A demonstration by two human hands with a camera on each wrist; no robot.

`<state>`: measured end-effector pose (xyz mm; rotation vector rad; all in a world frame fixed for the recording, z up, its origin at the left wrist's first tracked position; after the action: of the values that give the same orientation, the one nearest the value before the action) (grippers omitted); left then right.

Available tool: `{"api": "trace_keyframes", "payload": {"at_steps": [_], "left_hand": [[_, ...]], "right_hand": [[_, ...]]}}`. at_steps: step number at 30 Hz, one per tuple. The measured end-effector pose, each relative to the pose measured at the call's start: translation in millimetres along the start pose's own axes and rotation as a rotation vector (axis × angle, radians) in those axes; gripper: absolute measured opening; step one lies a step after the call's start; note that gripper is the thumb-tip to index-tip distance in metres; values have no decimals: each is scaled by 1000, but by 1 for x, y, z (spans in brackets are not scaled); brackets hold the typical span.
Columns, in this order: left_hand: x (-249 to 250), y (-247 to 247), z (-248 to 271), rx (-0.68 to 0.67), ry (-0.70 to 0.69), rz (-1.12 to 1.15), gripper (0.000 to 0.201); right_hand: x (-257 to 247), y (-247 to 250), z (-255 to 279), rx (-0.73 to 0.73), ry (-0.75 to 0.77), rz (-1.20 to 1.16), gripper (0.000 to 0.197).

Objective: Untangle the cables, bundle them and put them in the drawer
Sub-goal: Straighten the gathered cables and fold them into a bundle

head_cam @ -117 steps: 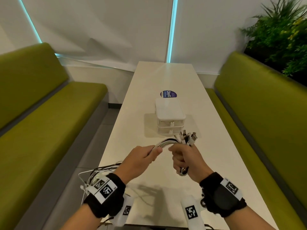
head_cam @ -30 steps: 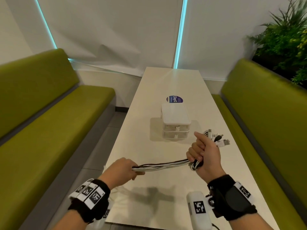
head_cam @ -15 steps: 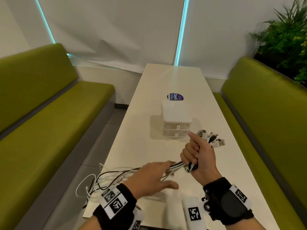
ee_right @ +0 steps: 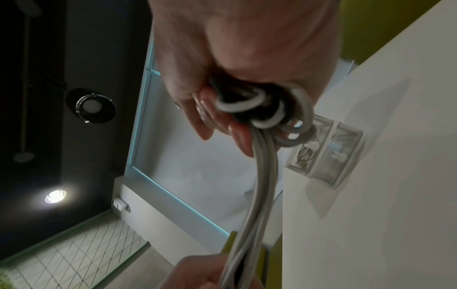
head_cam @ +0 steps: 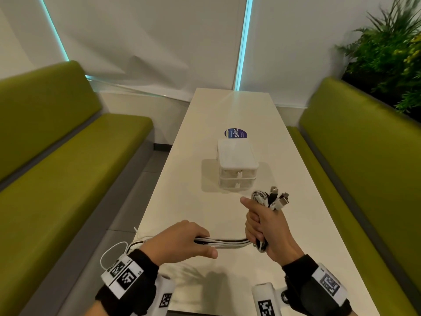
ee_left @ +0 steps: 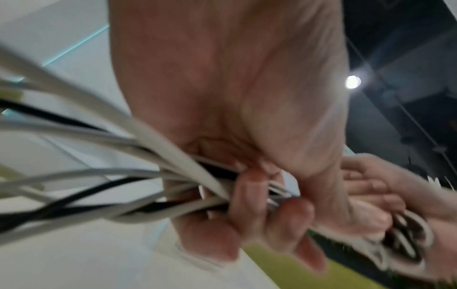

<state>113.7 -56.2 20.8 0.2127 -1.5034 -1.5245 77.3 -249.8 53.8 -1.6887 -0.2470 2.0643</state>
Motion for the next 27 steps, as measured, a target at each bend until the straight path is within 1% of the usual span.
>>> {"api": "trace_keyframes", "payload": {"at_steps": [2, 3, 5, 8, 9, 12, 13, 15, 16, 18, 21, 23, 24, 25, 27], "left_hand": [[4, 0, 5, -39, -82, 64, 24], [7, 1, 7, -48, -113, 88, 19], [11, 2, 7, -24, -141, 42, 21], [19, 4, 3, 50, -164, -139, 22], [22, 5, 1, 69, -180, -183, 22], [32, 7, -4, 128, -209, -248, 27], [35, 10, -4, 154, -212, -257, 30], [39, 14, -5, 199, -223, -242, 37], [41, 17, -6, 202, -228, -211, 34], [45, 19, -7, 183, -229, -188, 21], [46, 22, -9, 144, -180, -206, 18], [46, 25, -9, 143, -146, -228, 11], [47, 28, -10, 155, -138, -251, 10], [47, 30, -10, 167, -130, -261, 12], [46, 32, -13, 211, -119, -265, 18]], "right_hand": [[-1, -2, 0, -7, -6, 51, 52], [-1, -3, 0, -16, -4, 73, 51], [-2, -8, 1, -39, 7, 156, 46], [-2, -14, 2, -69, 17, 360, 42], [-2, -17, 2, -79, 13, 400, 37], [5, -22, 3, -142, -26, 468, 22], [9, -24, 4, -180, -45, 465, 21], [17, -27, 7, -256, -90, 399, 28], [19, -28, 10, -286, -114, 357, 34], [20, -29, 16, -341, -138, 318, 42], [18, -30, 19, -429, -116, 368, 48], [16, -30, 18, -482, -129, 412, 46], [16, -31, 17, -505, -146, 429, 40], [16, -31, 16, -525, -158, 446, 34], [16, -30, 14, -544, -170, 479, 32]]}}
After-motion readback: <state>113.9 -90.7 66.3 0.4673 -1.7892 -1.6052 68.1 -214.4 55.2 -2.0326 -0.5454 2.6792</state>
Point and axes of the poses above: each hand's wrist, its own z-axis away from the middle knuckle, its own y-axis out of the back of the hand, x = y × z, the point moved 4 cm from there along -z, towards the middle knuckle, and after that the axes turned 12 degrees about -z, right-handed, at the moved point
